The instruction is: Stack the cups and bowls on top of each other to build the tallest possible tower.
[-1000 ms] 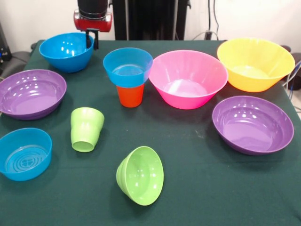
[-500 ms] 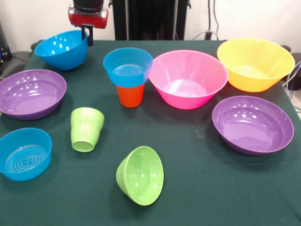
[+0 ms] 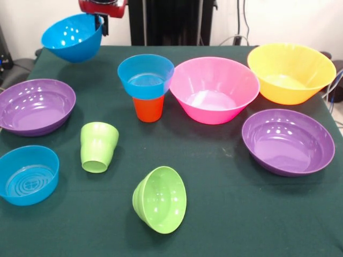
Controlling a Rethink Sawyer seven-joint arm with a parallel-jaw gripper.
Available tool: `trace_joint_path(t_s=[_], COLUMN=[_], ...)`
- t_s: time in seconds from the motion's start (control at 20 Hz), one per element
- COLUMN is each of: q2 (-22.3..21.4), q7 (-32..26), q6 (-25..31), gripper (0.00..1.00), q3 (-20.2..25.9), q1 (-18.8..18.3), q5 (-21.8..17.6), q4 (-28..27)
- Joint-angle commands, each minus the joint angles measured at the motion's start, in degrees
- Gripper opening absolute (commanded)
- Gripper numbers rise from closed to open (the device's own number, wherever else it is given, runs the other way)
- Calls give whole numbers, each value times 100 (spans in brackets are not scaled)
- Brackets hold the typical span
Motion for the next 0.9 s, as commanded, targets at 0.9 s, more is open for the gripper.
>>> trace_joint_path(t_s=[0.9], q2=[-241], q7=[284], q6=[1754], gripper=[0], q3=[457], q1=[1022], q5=[717], q4=[-1395])
